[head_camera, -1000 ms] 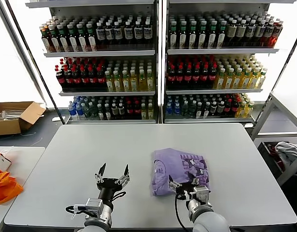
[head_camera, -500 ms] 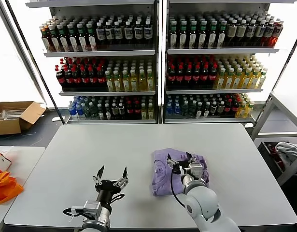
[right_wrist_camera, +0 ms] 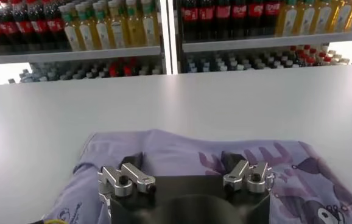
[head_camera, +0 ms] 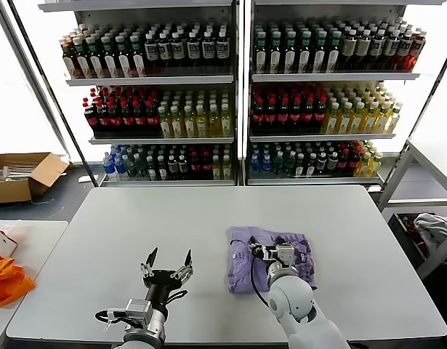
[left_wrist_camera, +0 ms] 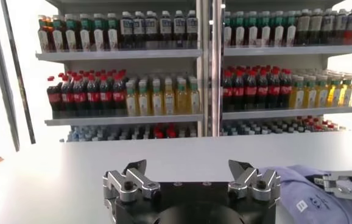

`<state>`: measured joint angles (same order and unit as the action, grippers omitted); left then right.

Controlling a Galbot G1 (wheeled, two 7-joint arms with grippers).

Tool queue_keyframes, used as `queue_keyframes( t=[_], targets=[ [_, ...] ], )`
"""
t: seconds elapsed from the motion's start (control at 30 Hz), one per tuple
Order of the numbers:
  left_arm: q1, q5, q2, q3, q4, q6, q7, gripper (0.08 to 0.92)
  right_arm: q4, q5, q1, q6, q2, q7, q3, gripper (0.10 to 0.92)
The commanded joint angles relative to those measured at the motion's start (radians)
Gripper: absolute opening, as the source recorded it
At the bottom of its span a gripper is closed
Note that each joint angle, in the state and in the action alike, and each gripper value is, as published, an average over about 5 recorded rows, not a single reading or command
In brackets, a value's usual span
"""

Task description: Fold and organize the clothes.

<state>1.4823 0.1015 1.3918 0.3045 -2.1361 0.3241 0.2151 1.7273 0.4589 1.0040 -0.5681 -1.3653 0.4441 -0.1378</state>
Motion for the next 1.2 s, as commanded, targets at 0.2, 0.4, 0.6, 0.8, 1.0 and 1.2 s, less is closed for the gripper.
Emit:
queue_keyframes(
  t=[0.2,0.4,0.6,0.8,1.0,1.2],
  targets=[
    [-0.004,0.009,0.003,0.005,-0.013,0.003,0.001,0.823,0.082,-0.030,-0.033,0.043,0.004,-0.006,-0.013,0.823],
    [0.005,-0.012,0.036,0.020,-0.044,-0.043,0.015,0.823,0.315,-0.212,0.044,0.063,0.092,-0.090,-0.061,0.823],
    [0.006,-0.014,0.051,0.058,-0.084,-0.107,0.026,0.823,0.399,-0.245,0.231,0.065,0.260,-0.110,-0.203,0.823],
    [-0.002,0.000,0.052,0.062,-0.085,-0.180,0.017,0.822,0.399,-0.136,0.392,0.078,0.302,-0.042,-0.311,0.823],
    [-0.006,-0.003,0.050,0.067,-0.073,-0.159,0.025,0.823,0.408,-0.123,0.426,0.100,0.232,-0.033,-0.333,0.823],
    [0.001,0.008,0.031,0.088,-0.066,-0.133,0.015,0.823,0.424,-0.161,0.415,0.099,0.197,-0.042,-0.307,0.823]
  ],
)
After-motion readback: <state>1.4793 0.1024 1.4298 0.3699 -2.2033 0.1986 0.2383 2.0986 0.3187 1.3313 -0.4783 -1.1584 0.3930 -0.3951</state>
